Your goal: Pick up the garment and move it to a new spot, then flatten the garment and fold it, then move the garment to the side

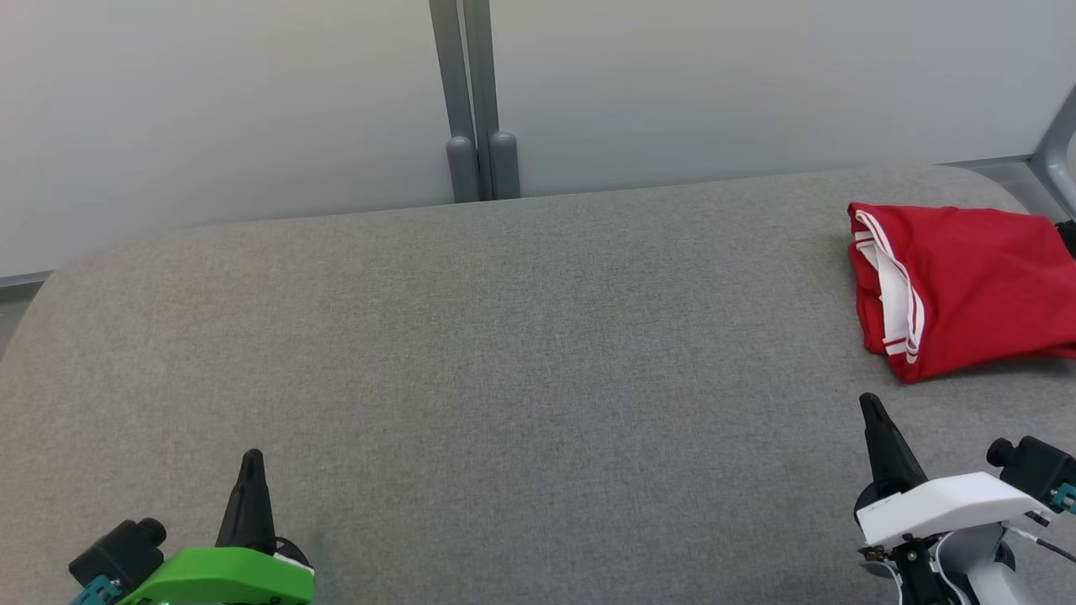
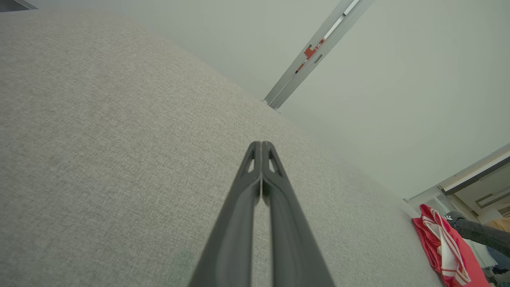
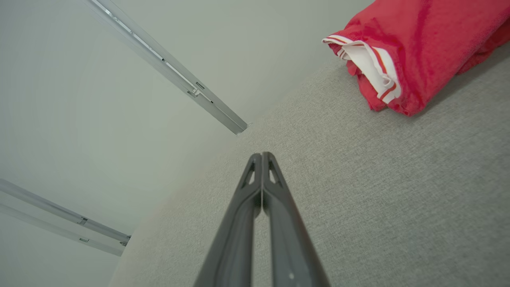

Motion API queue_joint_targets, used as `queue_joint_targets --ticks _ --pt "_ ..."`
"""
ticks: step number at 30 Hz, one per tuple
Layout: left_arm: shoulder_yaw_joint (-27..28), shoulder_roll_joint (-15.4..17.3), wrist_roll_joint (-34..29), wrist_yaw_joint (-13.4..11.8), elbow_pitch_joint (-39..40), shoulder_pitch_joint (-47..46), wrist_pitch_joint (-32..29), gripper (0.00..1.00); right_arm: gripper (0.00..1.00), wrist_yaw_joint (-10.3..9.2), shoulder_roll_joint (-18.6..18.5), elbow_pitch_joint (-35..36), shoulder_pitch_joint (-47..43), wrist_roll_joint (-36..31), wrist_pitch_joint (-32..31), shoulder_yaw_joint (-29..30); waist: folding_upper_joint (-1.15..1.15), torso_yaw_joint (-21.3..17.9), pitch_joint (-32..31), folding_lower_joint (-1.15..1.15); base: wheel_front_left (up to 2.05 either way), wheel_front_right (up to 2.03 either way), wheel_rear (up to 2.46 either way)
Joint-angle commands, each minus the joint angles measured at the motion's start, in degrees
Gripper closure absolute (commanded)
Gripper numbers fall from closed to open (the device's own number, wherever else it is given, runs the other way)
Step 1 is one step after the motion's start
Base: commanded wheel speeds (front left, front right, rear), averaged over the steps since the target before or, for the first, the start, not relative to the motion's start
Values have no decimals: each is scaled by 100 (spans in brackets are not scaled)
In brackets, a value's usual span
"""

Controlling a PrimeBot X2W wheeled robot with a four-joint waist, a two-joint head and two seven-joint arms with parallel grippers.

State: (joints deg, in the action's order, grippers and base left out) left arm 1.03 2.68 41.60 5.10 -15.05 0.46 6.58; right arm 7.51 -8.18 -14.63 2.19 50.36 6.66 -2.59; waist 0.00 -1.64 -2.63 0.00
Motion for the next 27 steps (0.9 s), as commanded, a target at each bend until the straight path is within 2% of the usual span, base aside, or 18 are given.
queue_joint_targets --ticks 1,27 --pt "43 21 219 45 90 -191 -43 100 100 -1 -15 82 170 184 -48 65 0 3 4 0 0 0 0" --pt "239 25 2029 119 104 -393 -518 100 100 -1 188 84 270 1681 -524 388 0 49 83 0 0 0 0"
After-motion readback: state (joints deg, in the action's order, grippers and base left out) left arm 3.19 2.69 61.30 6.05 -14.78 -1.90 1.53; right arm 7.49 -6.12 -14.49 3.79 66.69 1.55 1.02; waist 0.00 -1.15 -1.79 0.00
